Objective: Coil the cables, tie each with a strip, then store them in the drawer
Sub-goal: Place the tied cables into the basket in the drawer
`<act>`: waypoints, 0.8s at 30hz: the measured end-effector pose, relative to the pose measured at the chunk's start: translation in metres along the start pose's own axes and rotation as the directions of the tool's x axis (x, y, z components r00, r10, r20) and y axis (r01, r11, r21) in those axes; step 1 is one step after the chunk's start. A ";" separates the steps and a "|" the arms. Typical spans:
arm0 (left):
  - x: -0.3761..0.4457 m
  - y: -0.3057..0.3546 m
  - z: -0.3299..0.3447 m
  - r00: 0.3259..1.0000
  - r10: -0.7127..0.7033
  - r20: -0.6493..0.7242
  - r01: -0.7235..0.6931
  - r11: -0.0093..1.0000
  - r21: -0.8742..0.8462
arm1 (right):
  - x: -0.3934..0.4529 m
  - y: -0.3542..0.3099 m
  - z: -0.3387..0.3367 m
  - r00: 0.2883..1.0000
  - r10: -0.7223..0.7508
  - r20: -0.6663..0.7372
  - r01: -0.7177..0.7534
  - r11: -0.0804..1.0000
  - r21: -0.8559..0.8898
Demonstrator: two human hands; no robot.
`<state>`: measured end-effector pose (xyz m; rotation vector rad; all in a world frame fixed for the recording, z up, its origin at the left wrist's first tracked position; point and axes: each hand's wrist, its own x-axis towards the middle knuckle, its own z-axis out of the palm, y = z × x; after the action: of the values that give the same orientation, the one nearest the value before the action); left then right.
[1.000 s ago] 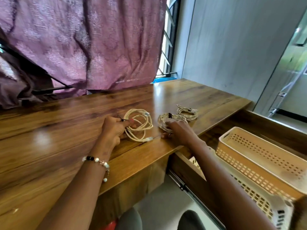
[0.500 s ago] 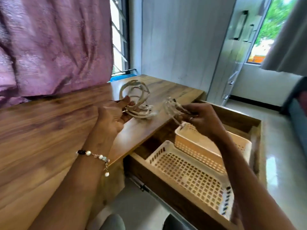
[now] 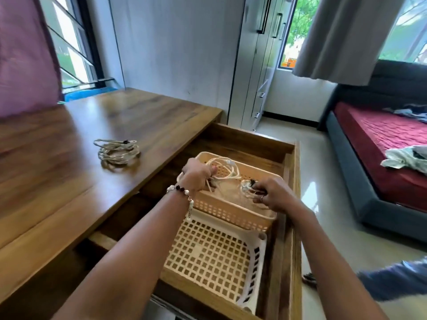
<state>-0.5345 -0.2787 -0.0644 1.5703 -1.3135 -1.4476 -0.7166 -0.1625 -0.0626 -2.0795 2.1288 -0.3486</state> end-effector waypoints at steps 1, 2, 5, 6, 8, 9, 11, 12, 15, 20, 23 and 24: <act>0.007 -0.002 0.002 0.999 0.032 -0.019 -0.029 0.990 0.135 | 0.001 0.000 0.006 0.999 -0.008 0.032 0.009 0.999 -0.035; 0.021 -0.007 0.006 0.998 0.062 0.002 -0.061 0.969 0.239 | 0.002 0.001 0.011 0.998 -0.010 0.060 0.013 0.998 -0.057; 0.007 -0.002 0.007 0.989 0.108 0.104 -0.141 0.905 0.401 | 0.007 0.000 0.018 0.994 0.001 0.106 0.008 0.996 -0.084; 0.004 -0.002 0.006 0.987 0.122 0.103 -0.156 0.878 0.452 | 0.008 -0.002 0.018 0.994 0.002 0.109 0.008 0.995 -0.095; 0.004 -0.005 0.008 0.985 0.154 0.082 -0.174 0.818 0.548 | 0.010 -0.003 0.017 0.991 0.009 0.134 0.008 0.992 -0.124; 0.005 -0.006 0.009 0.985 0.149 0.083 -0.169 0.798 0.578 | 0.011 -0.003 0.018 0.989 0.015 0.149 0.006 0.990 -0.139; 0.007 -0.007 0.011 0.984 0.145 0.098 -0.175 0.786 0.594 | 0.013 -0.003 0.019 0.987 0.020 0.163 0.009 0.985 -0.171; 0.007 -0.007 0.011 0.980 0.168 0.108 -0.199 0.773 0.603 | 0.013 -0.003 0.018 0.986 0.011 0.167 0.019 0.984 -0.179; 0.008 -0.004 0.006 0.968 0.231 0.101 -0.241 0.727 0.643 | 0.015 -0.007 0.011 0.989 -0.015 0.147 0.038 0.987 -0.155; 0.008 -0.002 -0.005 0.949 0.302 0.093 -0.302 0.781 0.547 | 0.020 -0.022 -0.011 1.000 0.020 0.009 -0.021 0.996 0.086; 0.003 0.001 -0.014 0.913 0.398 0.093 -0.383 0.755 0.532 | 0.025 -0.037 -0.028 0.989 0.002 -0.151 0.026 0.983 0.182; 0.003 0.001 -0.017 0.884 0.459 0.091 -0.431 0.721 0.543 | 0.026 -0.043 -0.033 0.978 -0.007 -0.208 0.049 0.979 0.198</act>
<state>-0.5183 -0.2848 -0.0604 1.4481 -2.0388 -0.7482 -0.6844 -0.1871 -0.0182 -2.0352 2.0709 -0.7823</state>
